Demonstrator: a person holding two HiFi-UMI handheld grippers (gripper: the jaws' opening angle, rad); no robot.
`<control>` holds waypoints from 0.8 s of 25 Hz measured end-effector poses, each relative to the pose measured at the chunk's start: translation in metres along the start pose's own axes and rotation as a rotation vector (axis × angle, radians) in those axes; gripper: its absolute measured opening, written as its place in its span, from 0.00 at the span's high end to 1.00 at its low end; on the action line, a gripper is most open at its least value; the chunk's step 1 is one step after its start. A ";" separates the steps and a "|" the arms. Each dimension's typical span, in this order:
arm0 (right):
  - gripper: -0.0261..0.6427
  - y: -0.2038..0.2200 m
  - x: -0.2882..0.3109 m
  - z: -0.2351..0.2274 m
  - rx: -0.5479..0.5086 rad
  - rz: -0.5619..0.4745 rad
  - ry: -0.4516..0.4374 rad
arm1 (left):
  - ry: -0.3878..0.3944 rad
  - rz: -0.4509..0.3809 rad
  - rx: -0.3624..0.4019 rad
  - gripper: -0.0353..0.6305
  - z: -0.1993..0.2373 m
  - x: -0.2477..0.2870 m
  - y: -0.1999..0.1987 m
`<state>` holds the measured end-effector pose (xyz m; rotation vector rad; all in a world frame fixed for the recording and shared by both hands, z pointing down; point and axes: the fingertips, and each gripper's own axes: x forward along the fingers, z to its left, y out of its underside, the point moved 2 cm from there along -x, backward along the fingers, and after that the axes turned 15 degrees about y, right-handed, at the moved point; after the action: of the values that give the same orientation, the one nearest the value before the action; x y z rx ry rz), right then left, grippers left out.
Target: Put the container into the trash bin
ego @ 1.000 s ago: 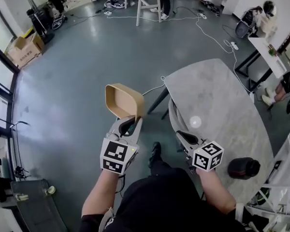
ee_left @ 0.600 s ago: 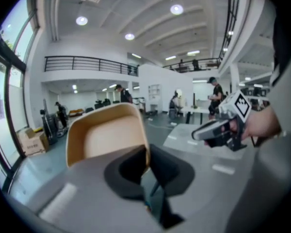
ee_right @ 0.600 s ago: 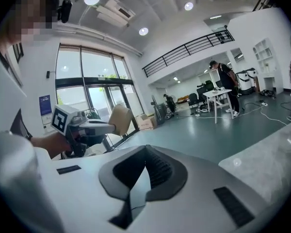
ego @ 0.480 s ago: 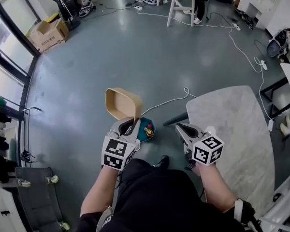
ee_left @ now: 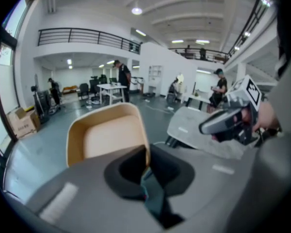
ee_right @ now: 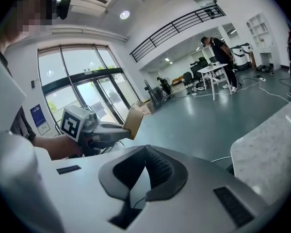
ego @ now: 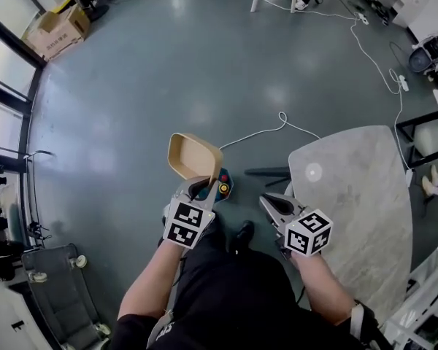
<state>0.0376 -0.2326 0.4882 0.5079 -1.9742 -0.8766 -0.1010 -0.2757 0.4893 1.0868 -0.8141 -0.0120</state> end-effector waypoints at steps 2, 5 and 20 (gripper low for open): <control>0.97 0.005 0.014 0.001 0.018 0.020 0.003 | 0.035 0.033 0.003 0.91 0.007 0.015 0.013; 0.97 0.013 0.038 0.007 0.035 0.042 0.003 | 0.074 0.081 0.001 0.91 0.021 0.033 0.035; 0.97 0.068 0.136 -0.043 0.081 0.090 0.074 | 0.184 0.261 -0.077 0.91 0.063 0.150 0.180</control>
<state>0.0030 -0.2909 0.6310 0.4868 -1.9549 -0.7140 -0.0975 -0.2933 0.7311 0.8891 -0.7774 0.2705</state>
